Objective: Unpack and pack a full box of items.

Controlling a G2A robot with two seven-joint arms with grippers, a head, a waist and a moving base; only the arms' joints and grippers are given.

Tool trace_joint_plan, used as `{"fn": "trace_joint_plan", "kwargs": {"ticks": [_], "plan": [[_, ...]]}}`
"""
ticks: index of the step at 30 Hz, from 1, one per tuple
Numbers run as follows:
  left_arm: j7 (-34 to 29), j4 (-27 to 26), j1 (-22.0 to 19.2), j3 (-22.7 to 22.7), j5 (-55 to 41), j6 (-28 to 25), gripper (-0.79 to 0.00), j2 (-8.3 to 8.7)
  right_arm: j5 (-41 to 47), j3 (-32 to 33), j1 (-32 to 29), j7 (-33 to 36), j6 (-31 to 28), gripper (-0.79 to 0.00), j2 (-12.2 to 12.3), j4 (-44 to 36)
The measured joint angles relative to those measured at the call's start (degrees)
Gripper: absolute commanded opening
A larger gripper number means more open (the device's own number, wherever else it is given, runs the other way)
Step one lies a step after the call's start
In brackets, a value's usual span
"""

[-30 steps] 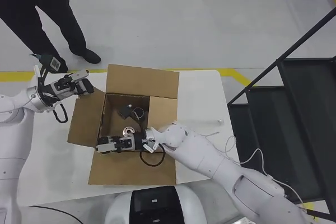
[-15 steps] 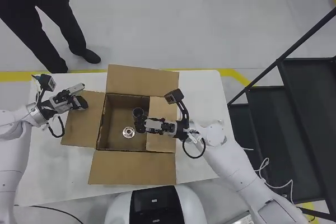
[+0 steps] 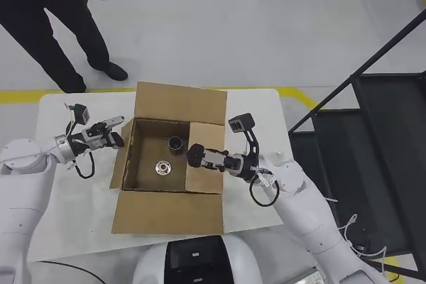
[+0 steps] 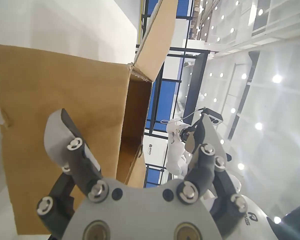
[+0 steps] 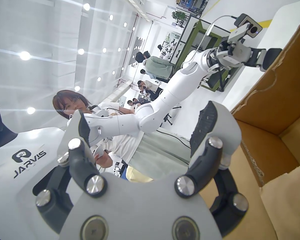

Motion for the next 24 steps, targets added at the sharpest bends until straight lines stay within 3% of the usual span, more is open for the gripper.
{"fn": "trace_joint_plan", "kwargs": {"ticks": [5, 12, 17, 24], "plan": [[-2.5, -4.2, -0.5, -3.1, -2.8, -0.7, 0.000, 0.77, -0.3, 0.0, -0.1, 0.3, 0.0, 0.000, 0.2, -0.6], [-5.8, -17.4, 0.2, -5.2, -7.0, 0.1, 0.000, 1.33, -0.4, 1.9, -1.2, 0.1, -0.4, 0.000, 0.8, -1.5], [-4.6, -19.4, -2.8, 0.8, -7.4, -0.3, 0.000, -0.04, -0.6, 3.3, -2.2, -0.9, -0.3, 0.000, 1.2, -1.5], [-3.5, -11.8, -9.1, 14.3, -5.9, -2.0, 0.000, -3.76, -1.7, 5.5, -4.6, -3.0, 0.8, 0.000, 1.7, -2.0]]}}
